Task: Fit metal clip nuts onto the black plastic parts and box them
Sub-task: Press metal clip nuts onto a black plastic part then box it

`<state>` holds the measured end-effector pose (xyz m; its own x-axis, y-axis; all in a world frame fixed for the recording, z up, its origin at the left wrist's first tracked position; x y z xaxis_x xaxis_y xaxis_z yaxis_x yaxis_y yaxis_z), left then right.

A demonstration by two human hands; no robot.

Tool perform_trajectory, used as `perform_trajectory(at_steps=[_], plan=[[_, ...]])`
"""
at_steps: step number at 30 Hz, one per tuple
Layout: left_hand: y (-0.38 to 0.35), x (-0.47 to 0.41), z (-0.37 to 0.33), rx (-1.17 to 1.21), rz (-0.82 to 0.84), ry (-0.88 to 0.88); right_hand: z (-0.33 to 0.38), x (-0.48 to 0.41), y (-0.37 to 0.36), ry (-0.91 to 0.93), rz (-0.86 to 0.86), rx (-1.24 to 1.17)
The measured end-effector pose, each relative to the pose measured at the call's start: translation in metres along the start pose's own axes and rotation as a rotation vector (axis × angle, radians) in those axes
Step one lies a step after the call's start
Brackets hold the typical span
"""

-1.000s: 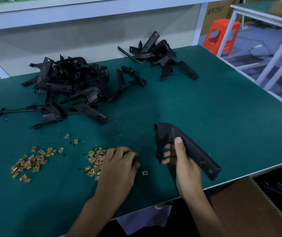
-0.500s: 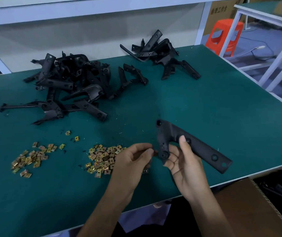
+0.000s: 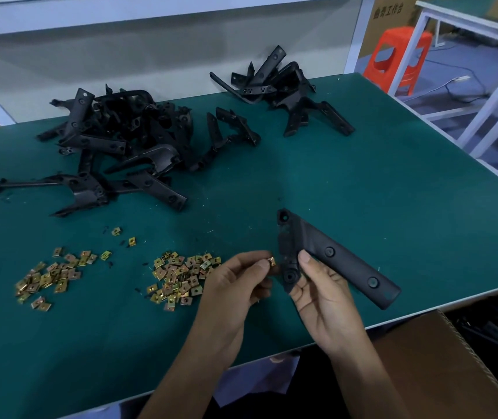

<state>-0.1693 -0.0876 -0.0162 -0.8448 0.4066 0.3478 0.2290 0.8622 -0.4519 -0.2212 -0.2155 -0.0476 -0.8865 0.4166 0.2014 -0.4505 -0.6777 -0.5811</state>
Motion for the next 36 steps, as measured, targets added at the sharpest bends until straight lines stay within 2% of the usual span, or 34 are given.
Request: perform_trajectory(at_steps=[11,18,25,28,30,32,34,36], plan=[[0.003,-0.003,-0.001,-0.088,0.000,-0.045,0.001,0.000,-0.011,0.018,0.072,0.106],[0.005,-0.005,-0.008,-0.117,0.054,-0.044,0.001,0.002,-0.010,-0.004,0.075,0.129],[0.001,-0.006,-0.011,-0.243,0.151,-0.053,0.002,0.002,-0.016,0.016,0.114,0.180],[0.007,-0.005,-0.022,-0.505,0.171,-0.199,0.001,0.001,-0.014,0.003,0.109,0.123],[0.012,-0.003,-0.033,-0.929,0.145,-0.405,0.002,-0.001,-0.007,0.004,0.054,0.059],[0.013,0.001,-0.027,-1.325,0.177,-0.478,0.002,-0.002,-0.003,0.011,0.040,0.041],[0.016,0.001,-0.015,-1.505,0.201,-0.470,0.001,-0.003,-0.004,0.002,0.061,0.055],[0.018,0.002,-0.010,-1.529,0.207,-0.464,-0.001,-0.004,-0.005,-0.014,0.064,0.061]])
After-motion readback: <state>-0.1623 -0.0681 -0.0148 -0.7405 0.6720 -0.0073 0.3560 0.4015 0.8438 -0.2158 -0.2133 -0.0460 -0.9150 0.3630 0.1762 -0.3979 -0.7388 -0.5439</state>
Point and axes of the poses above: each hand's wrist, its own x-axis away from the middle knuckle, its own y-axis out of the back of the hand, z = x × y, the point moved 7 cm from there along -x, towards the middle knuckle, and after that the axes turned 9 degrees about x, right-handed, at the moved point
